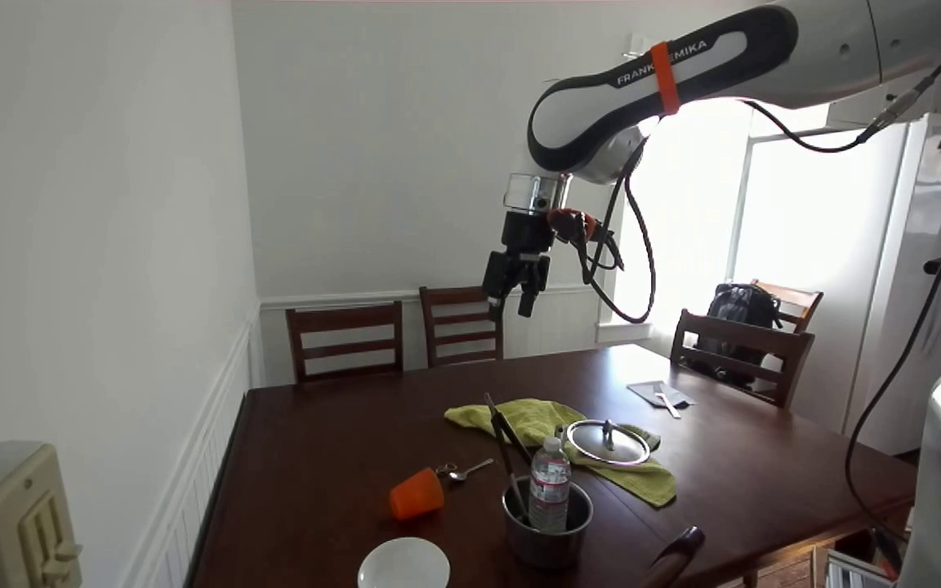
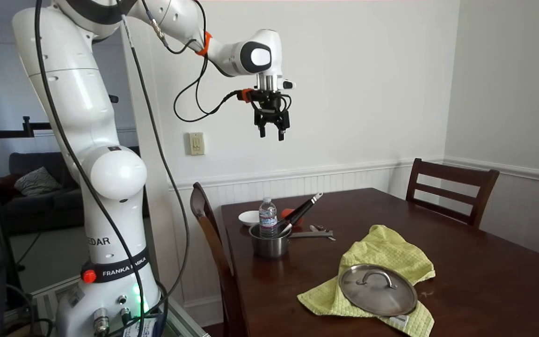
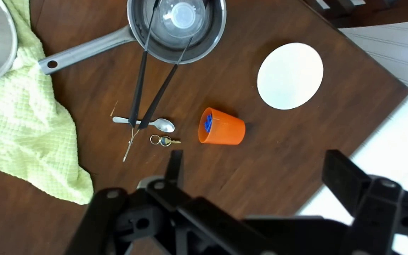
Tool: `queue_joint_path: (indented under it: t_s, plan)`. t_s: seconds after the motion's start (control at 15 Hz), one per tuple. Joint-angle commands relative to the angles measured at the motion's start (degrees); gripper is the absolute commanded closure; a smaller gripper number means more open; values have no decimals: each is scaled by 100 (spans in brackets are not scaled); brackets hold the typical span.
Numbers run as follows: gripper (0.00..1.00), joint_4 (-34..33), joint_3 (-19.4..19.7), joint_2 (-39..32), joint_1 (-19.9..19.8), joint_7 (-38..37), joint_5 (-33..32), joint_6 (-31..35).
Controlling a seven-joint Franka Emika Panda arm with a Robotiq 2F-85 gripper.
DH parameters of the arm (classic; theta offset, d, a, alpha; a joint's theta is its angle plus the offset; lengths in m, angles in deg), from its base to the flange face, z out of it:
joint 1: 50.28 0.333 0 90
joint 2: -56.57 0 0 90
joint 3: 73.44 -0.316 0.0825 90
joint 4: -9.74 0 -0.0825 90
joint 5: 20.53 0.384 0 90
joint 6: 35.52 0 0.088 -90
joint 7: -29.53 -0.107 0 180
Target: Pour the blocks out of the orange cup and into the white bowl then place the cup upright on the right side of the table
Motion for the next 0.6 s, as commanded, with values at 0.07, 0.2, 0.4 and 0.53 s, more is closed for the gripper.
queue_joint_path:
  t_s: [0.07,0.2,0.4,0.53]
  plan:
    - [0,-210,4,-242,-58,-185,45,-208]
    - [0,-827,330,-1169,-40,1062,829,-342]
    - [0,-1451,396,-2084,-264,2024,1442,-758]
    - [0,-1988,274,-2809,-480,2441,1539,-1187]
